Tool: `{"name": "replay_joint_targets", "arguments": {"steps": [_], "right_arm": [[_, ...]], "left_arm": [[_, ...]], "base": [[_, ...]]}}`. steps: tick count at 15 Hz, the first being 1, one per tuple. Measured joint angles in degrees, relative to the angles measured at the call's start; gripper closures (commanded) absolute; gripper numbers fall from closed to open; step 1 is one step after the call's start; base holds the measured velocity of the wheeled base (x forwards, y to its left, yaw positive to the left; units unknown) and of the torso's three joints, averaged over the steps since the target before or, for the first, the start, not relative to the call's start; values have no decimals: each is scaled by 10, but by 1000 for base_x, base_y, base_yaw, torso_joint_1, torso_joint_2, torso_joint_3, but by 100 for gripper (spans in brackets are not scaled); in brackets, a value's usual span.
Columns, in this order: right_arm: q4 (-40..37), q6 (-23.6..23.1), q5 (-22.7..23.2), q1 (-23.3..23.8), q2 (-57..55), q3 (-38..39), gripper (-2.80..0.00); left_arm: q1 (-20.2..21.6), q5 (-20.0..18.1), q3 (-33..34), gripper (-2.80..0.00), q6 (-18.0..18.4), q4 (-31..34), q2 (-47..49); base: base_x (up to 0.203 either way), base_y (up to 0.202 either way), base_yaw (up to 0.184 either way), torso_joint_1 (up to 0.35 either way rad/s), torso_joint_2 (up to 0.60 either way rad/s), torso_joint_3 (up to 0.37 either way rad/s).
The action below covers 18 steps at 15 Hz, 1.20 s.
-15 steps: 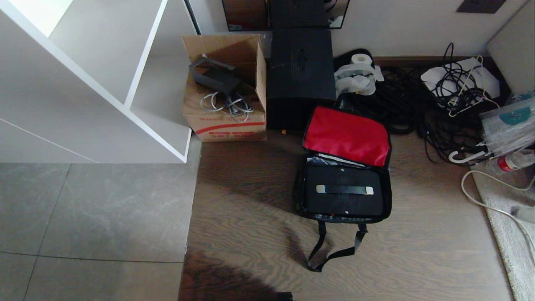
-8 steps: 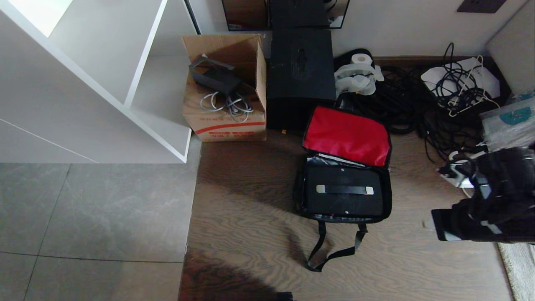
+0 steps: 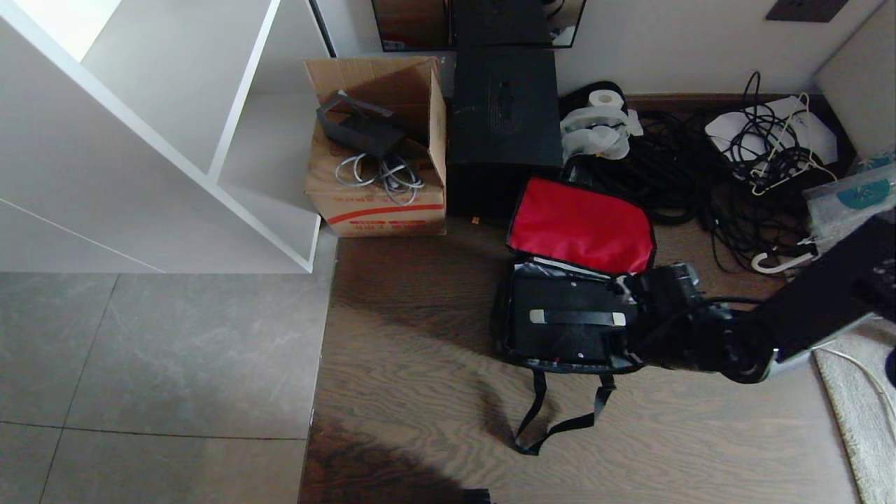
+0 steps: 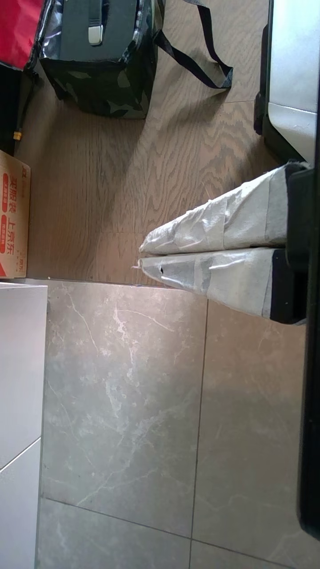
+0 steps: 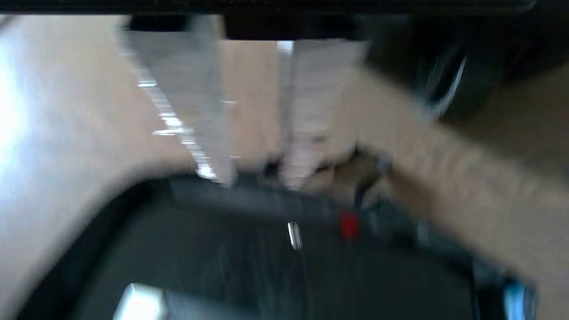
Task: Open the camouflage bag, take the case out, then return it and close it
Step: Grip the handle
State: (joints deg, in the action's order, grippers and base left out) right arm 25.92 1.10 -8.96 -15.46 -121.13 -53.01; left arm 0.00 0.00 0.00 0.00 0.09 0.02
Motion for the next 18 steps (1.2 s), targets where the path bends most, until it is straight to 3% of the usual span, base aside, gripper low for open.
{"name": "replay_joint_targets", "arguments": {"steps": [2,4,7,10,14,18], "right_arm": [[14,-22,-9,-5,-36,-38,-280],[15,-82,-27,-6,-56,-60,-280],[47,-234,-108,-7,-73,-67,-280],[149,-414,-208,-21,-99,-65,-280],[279,-598,-217,-46,-147,-85,-280],[301,-681,-210,-52,-169,-93,-280]], "left_arm": [[0,0,0,0,0,0,0],[0,0,0,0,0,0,0],[0,0,0,0,0,0,0],[0,0,0,0,0,0,0],[0,0,0,0,0,0,0],[0,0,0,0,0,0,0]], "base": [[0,0,0,0,0,0],[0,0,0,0,0,0],[0,0,0,0,0,0],[0,0,0,0,0,0],[0,0,0,0,0,0],[0,0,0,0,0,0]]}}
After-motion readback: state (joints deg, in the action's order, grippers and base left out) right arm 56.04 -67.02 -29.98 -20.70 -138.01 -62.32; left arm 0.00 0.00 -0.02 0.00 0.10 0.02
